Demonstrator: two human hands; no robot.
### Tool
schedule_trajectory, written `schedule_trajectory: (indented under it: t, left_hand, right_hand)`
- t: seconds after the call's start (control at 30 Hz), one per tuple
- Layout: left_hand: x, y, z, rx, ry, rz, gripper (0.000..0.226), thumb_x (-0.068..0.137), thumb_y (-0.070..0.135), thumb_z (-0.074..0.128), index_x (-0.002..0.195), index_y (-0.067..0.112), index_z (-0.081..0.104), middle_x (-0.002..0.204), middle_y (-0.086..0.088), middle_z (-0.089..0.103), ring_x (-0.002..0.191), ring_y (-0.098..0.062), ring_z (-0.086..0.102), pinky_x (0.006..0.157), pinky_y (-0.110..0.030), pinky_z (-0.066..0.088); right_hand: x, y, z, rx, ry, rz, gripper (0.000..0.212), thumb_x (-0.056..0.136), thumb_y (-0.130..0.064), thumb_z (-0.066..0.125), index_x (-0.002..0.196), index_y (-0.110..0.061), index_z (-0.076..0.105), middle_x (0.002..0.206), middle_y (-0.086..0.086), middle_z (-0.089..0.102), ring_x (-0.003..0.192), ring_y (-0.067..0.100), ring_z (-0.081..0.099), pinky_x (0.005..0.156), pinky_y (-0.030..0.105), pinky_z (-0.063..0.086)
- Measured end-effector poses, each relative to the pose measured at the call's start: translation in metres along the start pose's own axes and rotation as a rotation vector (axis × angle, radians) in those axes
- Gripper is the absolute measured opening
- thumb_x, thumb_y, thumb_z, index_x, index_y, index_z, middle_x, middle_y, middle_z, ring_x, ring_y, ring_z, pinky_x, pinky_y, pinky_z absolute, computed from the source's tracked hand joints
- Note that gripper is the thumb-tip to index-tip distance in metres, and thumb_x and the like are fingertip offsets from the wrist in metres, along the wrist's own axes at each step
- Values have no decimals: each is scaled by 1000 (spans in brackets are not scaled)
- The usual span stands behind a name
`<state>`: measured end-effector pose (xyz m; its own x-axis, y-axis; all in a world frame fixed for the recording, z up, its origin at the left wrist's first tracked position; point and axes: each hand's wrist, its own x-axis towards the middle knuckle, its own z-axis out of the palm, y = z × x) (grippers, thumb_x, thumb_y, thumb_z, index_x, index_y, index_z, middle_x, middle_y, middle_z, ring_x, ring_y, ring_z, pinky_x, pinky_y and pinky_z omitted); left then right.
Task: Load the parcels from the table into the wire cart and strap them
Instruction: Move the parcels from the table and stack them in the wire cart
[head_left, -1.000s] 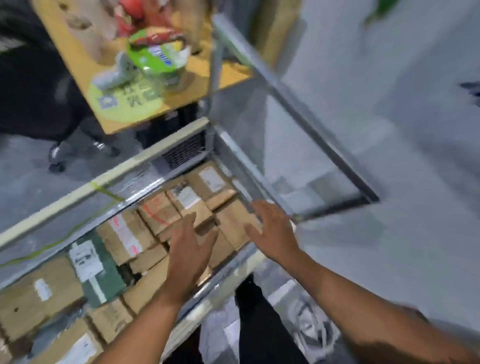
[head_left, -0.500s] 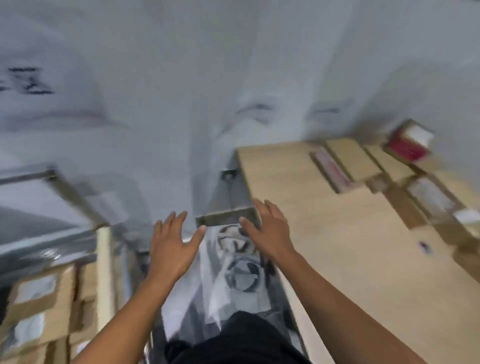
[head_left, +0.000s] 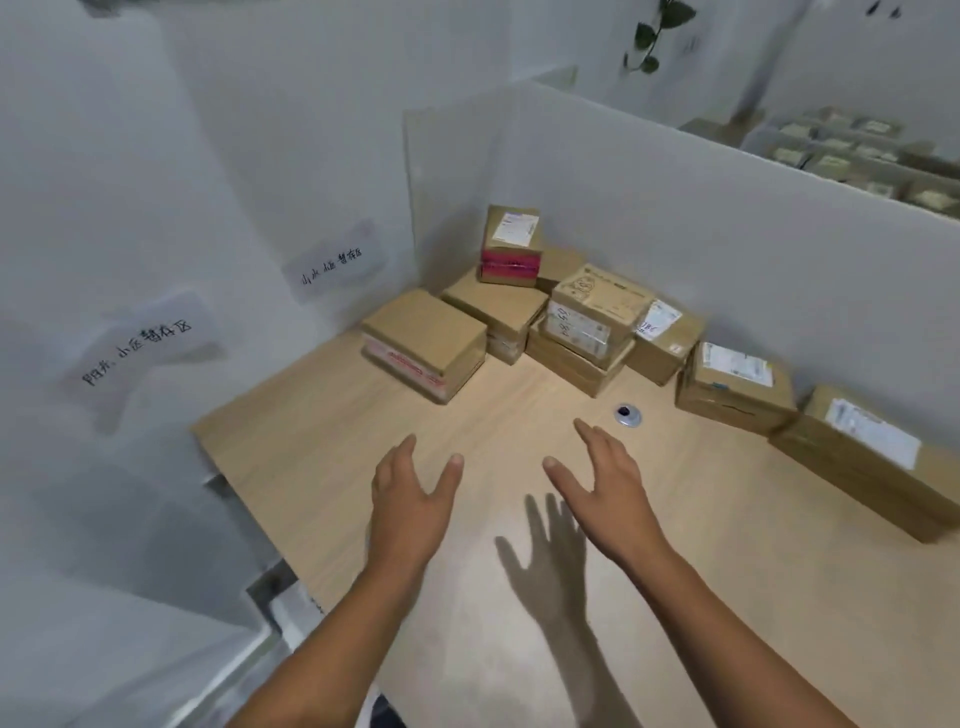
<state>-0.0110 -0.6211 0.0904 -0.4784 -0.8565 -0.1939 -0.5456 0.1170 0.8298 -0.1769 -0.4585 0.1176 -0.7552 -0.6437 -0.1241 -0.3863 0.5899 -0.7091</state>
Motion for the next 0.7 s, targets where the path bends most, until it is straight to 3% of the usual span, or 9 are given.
schedule_trajectory:
  t: [0.17, 0.4, 0.57, 0.7]
  left_hand:
    - [67, 13, 22, -25, 80, -72, 78, 96, 68, 53, 161, 35, 25, 170, -2, 20, 154, -27, 28, 121, -50, 32]
    - [217, 19, 62, -87, 192, -211, 89, 91, 74, 54, 162, 41, 11, 170, -17, 14, 154, -44, 22, 120, -56, 33]
    - [289, -5, 93, 41, 89, -174, 84, 86, 81, 52, 158, 54, 17, 172, -20, -3, 157, -44, 11, 123, -51, 27]
    - [293, -36, 88, 9, 81, -65, 78, 79, 75, 57, 149, 55, 28, 162, -9, 22, 151, -36, 28, 124, -50, 30]
  right_hand:
    - [47, 1, 2, 19, -52, 9, 75, 96, -66, 51, 161, -37, 27, 168, -2, 26, 156, 21, 17, 126, 48, 21]
    - [126, -15, 25, 24, -86, 22, 75, 96, -63, 52, 161, -36, 28, 167, -5, 27, 155, 17, 19, 126, 46, 22]
    - [174, -21, 57, 50, -122, 30, 76, 93, -67, 52, 160, -40, 29, 165, -11, 28, 154, 14, 20, 125, 44, 25]
    - [227, -26, 86, 115, -110, 20, 72, 95, -62, 58, 158, -35, 34, 161, -7, 35, 151, 13, 29, 111, 28, 28]
